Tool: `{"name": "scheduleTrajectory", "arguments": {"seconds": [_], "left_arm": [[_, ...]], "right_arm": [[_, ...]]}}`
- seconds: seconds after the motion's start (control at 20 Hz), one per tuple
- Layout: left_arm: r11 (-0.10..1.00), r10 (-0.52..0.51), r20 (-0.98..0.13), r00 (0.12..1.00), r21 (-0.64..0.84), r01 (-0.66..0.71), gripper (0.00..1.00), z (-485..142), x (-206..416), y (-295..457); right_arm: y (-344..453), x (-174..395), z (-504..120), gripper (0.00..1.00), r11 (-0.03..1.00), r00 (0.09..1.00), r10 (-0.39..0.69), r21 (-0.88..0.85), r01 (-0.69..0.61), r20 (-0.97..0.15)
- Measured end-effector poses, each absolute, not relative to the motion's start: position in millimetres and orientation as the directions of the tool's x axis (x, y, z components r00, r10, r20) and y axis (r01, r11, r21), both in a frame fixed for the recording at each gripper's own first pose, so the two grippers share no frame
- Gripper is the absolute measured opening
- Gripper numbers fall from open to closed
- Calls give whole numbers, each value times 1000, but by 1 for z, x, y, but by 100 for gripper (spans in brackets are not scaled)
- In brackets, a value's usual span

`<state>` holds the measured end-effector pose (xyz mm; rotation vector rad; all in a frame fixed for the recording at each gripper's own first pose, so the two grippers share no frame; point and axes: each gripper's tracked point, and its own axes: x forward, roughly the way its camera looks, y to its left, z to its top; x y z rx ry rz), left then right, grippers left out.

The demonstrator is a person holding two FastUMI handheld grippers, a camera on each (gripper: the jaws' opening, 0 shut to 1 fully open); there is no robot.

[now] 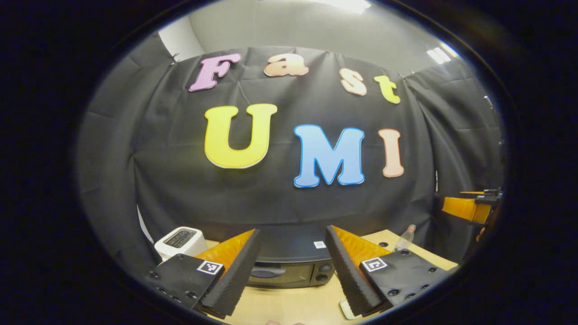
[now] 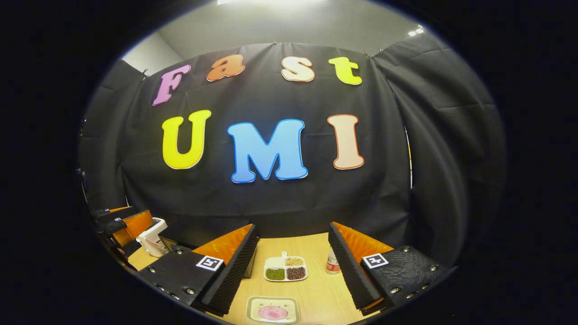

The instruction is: Open the electric oven with the left hand, put the food in, and close the electric oven.

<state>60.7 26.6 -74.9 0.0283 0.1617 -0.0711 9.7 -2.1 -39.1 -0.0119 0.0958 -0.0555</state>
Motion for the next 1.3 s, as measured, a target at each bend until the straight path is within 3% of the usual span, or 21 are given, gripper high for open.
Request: {"name": "scheduleTrajectory", "arguments": {"seconds": [0.3,0.5,0.55,0.7,0.8,0.85,1.1,1.3], "left_arm": [[996,-84,-340,937,-26,80,100,-156,103,58],[996,-88,-427,900,-31,83,96,-206,128,70],[996,-82,-436,896,-20,82,100,-212,136,74],[996,-70,-465,883,14,87,92,-236,154,79],[995,-65,-474,878,34,92,100,-247,166,80],[995,-57,-482,874,42,88,96,-255,170,82],[994,-6,-498,867,95,61,100,-270,173,90],[997,-11,-508,861,57,46,96,-270,169,89]], "right_arm": [[-2,19,-60,100,995,986,-98,-20,96,-136],[-2,23,-74,96,993,979,-119,-34,114,-165],[-2,23,-76,96,992,977,-125,-39,120,-170],[-4,24,-83,96,990,972,-141,-49,134,-188],[-5,24,-86,96,989,969,-146,-52,138,-198],[-7,24,-87,96,989,968,-149,-51,142,-200],[-14,25,-85,96,986,966,-163,-56,155,-201],[-13,26,-88,96,988,966,-154,-34,150,-208]]}}
